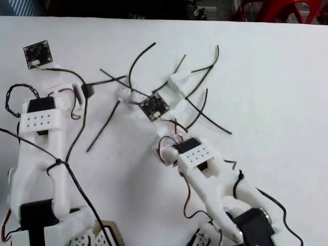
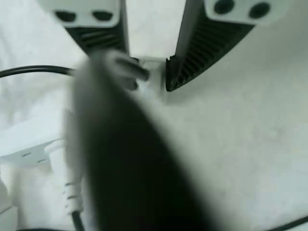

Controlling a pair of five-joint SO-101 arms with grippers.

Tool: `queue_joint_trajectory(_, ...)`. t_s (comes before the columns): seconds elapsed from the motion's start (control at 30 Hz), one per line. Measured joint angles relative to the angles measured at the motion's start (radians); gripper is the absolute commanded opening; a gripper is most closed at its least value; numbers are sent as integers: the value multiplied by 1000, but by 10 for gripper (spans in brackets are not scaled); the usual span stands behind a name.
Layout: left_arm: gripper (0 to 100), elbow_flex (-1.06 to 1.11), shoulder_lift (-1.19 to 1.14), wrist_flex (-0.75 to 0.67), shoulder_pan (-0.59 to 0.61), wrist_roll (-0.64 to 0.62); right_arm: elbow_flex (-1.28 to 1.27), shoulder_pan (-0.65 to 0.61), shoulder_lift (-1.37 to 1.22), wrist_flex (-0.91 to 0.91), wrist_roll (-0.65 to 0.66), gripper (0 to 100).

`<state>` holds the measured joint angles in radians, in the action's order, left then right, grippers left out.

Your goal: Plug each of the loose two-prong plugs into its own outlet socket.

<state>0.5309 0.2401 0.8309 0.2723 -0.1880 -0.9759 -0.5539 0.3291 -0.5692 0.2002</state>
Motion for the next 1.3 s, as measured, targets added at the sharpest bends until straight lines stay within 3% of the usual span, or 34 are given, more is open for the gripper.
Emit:
queue_joint_trajectory(0.27, 297, -35, 284, 135, -15, 64, -3, 2, 446, -262, 0, 125)
queue_joint_trajectory(0.5, 294, 121, 657, 123, -15, 149, -9, 44, 908, -496, 0, 18)
queue_joint_trajectory(0.93, 293, 621, 1201, 71, -15, 333, -299, 315, 1436, -519, 0, 27)
queue_joint_trajectory(1.17, 297, 884, 1527, 71, -15, 393, -445, 324, 1452, -517, 0, 28)
queue_joint_trajectory(1.3, 298, 1000, 1568, 77, -15, 393, -548, 334, 1448, -493, 2, 29)
